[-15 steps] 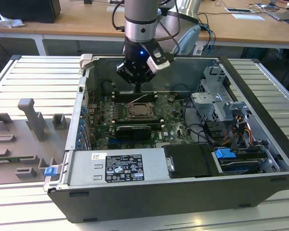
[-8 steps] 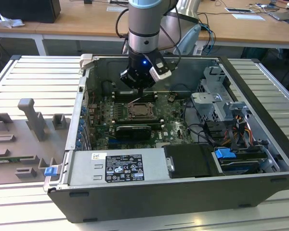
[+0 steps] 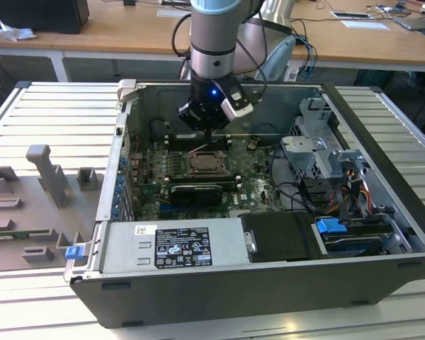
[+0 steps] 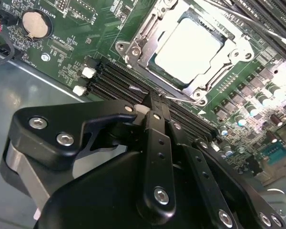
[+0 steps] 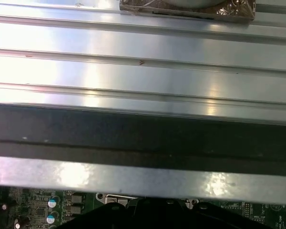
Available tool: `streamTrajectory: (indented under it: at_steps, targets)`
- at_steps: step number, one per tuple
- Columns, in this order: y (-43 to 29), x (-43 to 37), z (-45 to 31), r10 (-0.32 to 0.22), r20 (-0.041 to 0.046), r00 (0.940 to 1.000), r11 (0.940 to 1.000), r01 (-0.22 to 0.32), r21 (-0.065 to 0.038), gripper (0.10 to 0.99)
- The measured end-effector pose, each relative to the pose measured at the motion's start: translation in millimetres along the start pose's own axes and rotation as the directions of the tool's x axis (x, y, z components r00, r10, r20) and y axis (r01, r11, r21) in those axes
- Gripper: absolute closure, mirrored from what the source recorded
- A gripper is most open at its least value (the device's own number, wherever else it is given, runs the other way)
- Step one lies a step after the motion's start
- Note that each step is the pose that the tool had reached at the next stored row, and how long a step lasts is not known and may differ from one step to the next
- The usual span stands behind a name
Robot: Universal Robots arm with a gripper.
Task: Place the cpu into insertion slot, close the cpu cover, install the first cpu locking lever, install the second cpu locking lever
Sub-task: 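Install the first cpu locking lever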
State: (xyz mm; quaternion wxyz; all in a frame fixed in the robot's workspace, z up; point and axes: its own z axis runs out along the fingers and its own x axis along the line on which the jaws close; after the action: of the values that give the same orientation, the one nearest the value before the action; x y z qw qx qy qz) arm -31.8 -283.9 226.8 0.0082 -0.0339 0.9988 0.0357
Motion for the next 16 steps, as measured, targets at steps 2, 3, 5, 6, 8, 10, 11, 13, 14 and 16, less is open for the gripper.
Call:
streamTrajectory:
  at_steps: [2,3,5,6,8,10,11,13,14,16]
  targets:
    - [0.1,-1.4,1.2,0.0,-0.0001,1.0,1.0,0.0,0.0,0.98]
    - [0.1,-2.9,2.4,0.0,-0.0001,1.0,1.0,0.0,0.0,0.98]
    - [0.0,-4.6,4.0,0.0,-0.0001,1.0,1.0,0.0,0.0,0.98]
    - [-0.1,-7.1,5.9,0.0,-0.0002,1.0,1.0,0.0,0.0,0.98]
    - [-0.2,-10.0,9.2,0.0,-0.0001,1.0,1.0,0.0,0.0,0.98]
    - [-0.3,-11.9,11.5,0.0,-0.0001,1.0,1.0,0.0,0.0,0.98]
    - [-0.5,-13.5,14.6,0.0,-0.0001,1.0,1.0,0.0,0.0,0.98]
    - [-0.7,-13.7,17.3,0.0,-0.0001,1.0,1.0,0.0,0.001,0.98]
    - [-0.8,-13.7,17.8,0.0,-0.0002,1.0,1.0,0.0,0.002,0.98]
    - [-0.9,-13.7,19.2,0.0,-0.0005,1.0,1.0,0.0,0.005,0.98]
